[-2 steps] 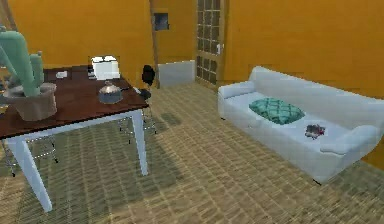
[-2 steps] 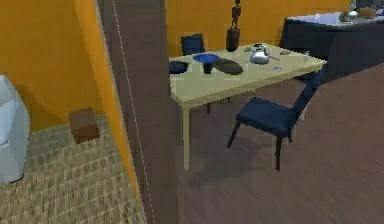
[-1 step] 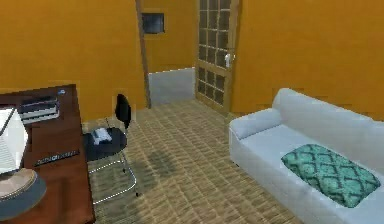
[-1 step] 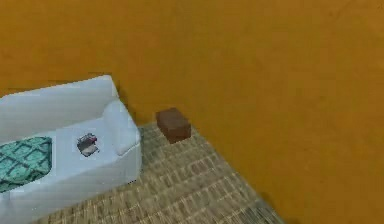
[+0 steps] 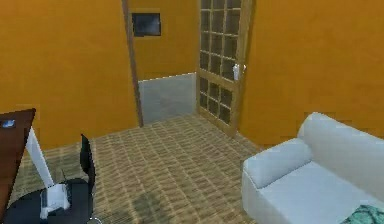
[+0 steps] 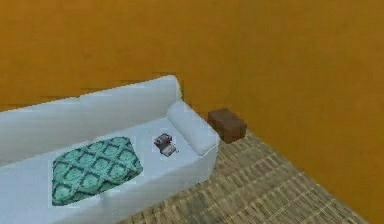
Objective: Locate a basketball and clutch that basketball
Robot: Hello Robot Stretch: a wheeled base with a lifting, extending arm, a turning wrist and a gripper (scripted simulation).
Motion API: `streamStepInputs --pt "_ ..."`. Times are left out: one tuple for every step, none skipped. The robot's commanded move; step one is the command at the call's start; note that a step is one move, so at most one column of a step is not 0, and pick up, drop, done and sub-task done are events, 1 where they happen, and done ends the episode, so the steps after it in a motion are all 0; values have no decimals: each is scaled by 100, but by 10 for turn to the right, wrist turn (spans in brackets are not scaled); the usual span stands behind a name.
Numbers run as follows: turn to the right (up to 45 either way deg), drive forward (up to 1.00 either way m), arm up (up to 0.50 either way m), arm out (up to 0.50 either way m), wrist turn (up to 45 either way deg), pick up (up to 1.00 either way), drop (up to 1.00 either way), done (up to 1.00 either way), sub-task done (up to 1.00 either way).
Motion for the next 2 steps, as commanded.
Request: streamStepInputs --pt "0 75 0 0 0 0 0 0 0" --pt "-150 0 0 0 0 0 0 0 0"
